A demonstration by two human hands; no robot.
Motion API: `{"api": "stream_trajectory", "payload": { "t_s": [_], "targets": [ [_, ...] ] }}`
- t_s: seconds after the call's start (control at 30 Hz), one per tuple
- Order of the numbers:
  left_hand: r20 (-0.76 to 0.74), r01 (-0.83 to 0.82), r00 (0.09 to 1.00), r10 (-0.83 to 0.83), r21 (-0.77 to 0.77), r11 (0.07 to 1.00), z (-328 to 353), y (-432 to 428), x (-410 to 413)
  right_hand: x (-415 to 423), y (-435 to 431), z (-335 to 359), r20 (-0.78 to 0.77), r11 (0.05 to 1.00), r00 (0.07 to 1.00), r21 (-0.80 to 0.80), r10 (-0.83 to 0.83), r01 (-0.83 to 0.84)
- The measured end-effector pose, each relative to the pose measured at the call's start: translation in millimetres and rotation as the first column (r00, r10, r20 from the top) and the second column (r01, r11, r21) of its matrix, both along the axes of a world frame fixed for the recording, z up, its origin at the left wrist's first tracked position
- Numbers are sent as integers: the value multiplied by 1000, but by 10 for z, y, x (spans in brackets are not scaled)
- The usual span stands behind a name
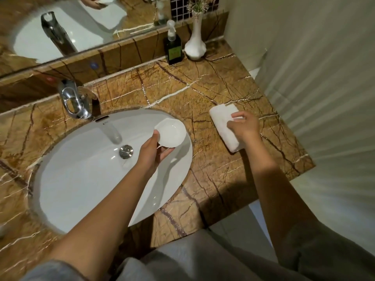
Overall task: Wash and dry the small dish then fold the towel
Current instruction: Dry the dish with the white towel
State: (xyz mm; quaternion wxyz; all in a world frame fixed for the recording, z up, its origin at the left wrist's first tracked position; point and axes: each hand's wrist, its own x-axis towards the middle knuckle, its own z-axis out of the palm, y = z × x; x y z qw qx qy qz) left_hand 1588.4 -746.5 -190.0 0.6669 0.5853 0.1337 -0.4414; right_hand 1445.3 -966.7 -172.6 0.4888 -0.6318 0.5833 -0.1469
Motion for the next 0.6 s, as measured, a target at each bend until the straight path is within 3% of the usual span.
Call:
{"api": "stream_trajectory", "payload": {
  "t_s": [0.1, 0.27, 0.6],
  "targets": [
    [2, -1, 1000, 1, -10, 1000, -7, -31, -30, -125, -185, 12, -118, 991, 991, -122, -60, 46],
    [-2, 18, 1000, -18, -12, 1000, -14, -95, -79, -175, 38, -182, -334, 829, 940, -504, 71, -242],
    [87, 35, 995, -40, 60, 998, -16, -138, -61, -158, 294, -449, -528, 791, 837, -449, 141, -417]
  ]
}}
